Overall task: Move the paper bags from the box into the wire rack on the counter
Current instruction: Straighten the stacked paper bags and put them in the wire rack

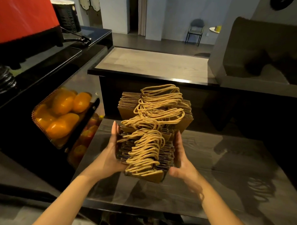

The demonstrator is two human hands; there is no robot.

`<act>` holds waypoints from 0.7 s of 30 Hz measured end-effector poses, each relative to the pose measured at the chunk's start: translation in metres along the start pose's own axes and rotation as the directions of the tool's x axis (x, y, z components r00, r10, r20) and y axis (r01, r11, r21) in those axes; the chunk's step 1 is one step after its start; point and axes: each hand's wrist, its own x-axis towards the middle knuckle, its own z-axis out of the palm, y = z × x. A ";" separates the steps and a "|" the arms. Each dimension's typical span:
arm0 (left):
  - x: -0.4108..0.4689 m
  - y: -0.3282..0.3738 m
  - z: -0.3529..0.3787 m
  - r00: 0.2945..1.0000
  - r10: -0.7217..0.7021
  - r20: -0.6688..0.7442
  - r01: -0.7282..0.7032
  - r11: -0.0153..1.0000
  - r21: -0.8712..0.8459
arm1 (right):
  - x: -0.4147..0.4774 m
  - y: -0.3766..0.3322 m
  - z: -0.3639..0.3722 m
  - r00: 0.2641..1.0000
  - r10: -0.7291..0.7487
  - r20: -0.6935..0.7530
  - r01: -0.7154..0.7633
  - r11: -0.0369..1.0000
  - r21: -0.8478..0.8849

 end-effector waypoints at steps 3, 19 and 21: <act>-0.001 0.001 0.000 0.999 0.025 0.022 -0.024 0.998 -0.058 | 0.004 -0.007 0.009 1.000 -0.008 -0.019 0.010 0.996 0.094; -0.001 -0.004 -0.010 0.989 -0.146 -0.004 0.101 0.702 -0.705 | 0.022 -0.013 0.022 0.834 0.163 -0.528 0.109 0.888 0.447; 0.008 0.017 -0.005 0.987 -0.159 -0.017 0.108 0.740 -0.664 | 0.026 -0.016 0.025 0.823 0.200 -0.532 0.092 0.877 0.472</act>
